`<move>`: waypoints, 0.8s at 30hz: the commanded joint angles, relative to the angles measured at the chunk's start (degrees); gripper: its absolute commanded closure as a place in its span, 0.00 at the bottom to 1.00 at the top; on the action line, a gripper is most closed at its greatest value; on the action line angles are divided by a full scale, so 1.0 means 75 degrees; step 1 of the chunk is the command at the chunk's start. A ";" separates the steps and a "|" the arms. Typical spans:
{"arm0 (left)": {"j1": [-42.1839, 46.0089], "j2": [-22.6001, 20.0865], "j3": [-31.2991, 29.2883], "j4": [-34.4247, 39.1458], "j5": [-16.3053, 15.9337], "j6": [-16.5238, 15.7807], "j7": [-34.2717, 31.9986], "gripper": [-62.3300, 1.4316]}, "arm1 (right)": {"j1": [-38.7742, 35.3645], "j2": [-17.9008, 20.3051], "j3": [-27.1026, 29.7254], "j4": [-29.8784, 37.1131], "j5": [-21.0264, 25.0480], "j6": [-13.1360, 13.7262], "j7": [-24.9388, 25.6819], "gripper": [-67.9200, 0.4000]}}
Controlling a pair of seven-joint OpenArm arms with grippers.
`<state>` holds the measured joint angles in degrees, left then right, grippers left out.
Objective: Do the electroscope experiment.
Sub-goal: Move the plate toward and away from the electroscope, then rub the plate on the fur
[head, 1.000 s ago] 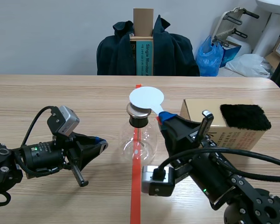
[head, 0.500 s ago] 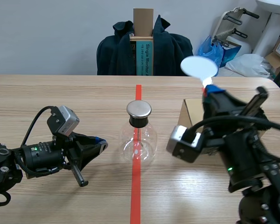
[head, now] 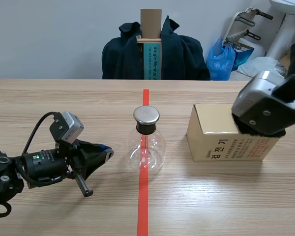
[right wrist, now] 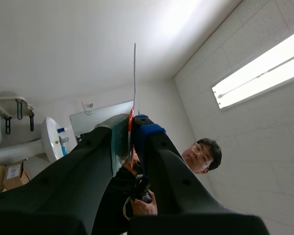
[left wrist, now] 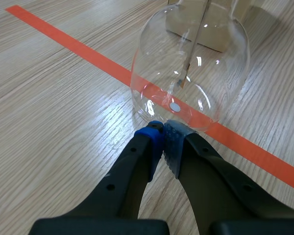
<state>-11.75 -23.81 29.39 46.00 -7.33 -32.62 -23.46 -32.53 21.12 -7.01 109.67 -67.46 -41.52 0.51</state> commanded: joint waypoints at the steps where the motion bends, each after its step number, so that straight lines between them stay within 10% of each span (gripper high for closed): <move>1: -0.0038 0.0038 -0.0050 0.0160 -0.0070 0.0015 -0.0131 0.93 | -0.0029 0.0047 0.0160 0.0125 0.0134 -0.0446 0.0026 0.98; 9: 0.0667 -0.0347 -0.0169 0.0769 -0.0195 0.0047 -0.0152 0.93 | -0.0274 0.0192 0.0653 0.0251 0.0720 -0.0446 0.0178 0.98; 19: 0.4482 -0.2256 -0.2672 0.4701 -0.1209 0.0041 -0.0157 0.92 | -0.0254 0.0189 0.1189 0.0248 0.1096 -0.0446 0.0102 0.98; 24: 0.6505 -0.2396 -0.4301 0.6111 -0.1279 0.0041 -0.0163 0.41 | -0.0254 0.0189 0.1300 0.0152 0.1236 -0.0446 0.0096 0.98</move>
<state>37.23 -43.31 -3.42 93.19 -16.56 -32.16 -24.01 -34.96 21.76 2.35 110.56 -58.37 -41.36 1.13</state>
